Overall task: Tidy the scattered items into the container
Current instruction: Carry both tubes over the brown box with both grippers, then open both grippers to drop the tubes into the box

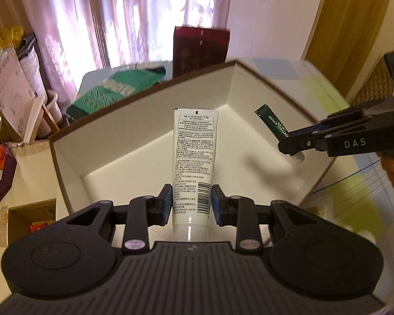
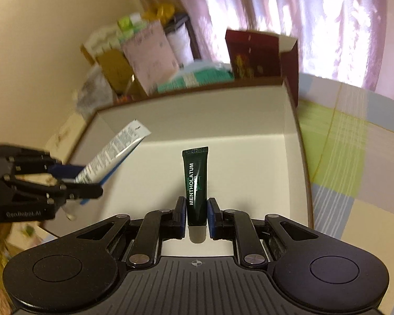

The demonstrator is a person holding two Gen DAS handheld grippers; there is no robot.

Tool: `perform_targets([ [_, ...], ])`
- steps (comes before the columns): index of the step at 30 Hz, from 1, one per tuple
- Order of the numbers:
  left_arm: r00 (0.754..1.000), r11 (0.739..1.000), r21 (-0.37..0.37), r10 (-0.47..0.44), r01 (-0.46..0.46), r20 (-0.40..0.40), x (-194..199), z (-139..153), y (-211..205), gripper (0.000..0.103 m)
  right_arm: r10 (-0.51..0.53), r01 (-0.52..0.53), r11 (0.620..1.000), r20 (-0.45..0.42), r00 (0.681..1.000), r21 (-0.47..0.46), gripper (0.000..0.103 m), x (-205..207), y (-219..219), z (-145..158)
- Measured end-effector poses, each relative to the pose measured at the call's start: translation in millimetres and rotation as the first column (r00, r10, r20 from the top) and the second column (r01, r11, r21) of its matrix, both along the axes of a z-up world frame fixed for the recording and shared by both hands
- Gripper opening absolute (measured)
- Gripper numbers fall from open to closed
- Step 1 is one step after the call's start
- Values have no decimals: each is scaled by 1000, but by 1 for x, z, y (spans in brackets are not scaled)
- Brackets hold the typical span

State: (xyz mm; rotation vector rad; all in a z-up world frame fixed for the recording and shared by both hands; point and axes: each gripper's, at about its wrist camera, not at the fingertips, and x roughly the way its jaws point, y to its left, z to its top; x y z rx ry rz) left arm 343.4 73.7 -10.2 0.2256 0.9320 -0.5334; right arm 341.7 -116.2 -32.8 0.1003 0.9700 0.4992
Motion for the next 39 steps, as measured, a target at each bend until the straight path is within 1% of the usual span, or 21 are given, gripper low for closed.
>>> perform_targets([
  [2, 1000, 1000, 13, -8, 8, -25, 7, -8, -4, 26, 16, -16, 1000, -31, 999, -26, 19, 8, 4, -8],
  [6, 997, 999, 47, -24, 27, -71, 23, -25, -10, 26, 28, -33, 996, -65, 997, -78, 19, 21, 12, -17],
  [13, 991, 996, 80, -30, 40, -131, 47, -49, -12, 26, 38, -52, 991, -113, 993, -126, 19, 38, 24, -28],
  [21, 986, 995, 95, -22, 39, -167, 63, -58, -14, 27, 44, -78, 980, -185, 982, -181, 19, 54, 39, -43],
  [27, 979, 992, 116, -20, 44, -202, 69, -71, -17, 27, 44, -97, 971, -240, 970, -217, 19, 64, 44, -55],
  [30, 976, 990, 130, -19, 49, -218, 71, -78, -19, 27, 61, -128, 963, -269, 961, -239, 19, 67, 47, -60],
  [32, 973, 988, 144, -15, 49, -229, 72, -82, -20, 27, 86, -167, 955, -307, 948, -247, 19, 68, 51, -63],
  [34, 972, 986, 164, 5, 35, -236, 73, -85, -20, 28, 96, -182, 950, -319, 943, -252, 19, 68, 53, -65],
  [35, 972, 984, 175, 6, 36, -234, 73, -85, -21, 39, 99, -186, 949, -322, 942, -254, 20, 68, 54, -65],
  [36, 973, 982, 184, 6, 38, -232, 73, -85, -22, 57, 101, -190, 950, -331, 938, -249, 21, 68, 54, -66],
  [37, 974, 981, 190, 8, 37, -227, 73, -85, -23, 66, 97, -185, 952, -334, 938, -244, 56, 68, 53, -66],
  [38, 975, 980, 195, 8, 36, -223, 72, -84, -24, 76, 90, -176, 952, -322, 942, -250, 103, 68, 52, -65],
  [39, 976, 979, 201, 5, 40, -219, 71, -83, -24, 76, 91, -169, 952, -290, 953, -256, 103, 64, 51, -62],
])
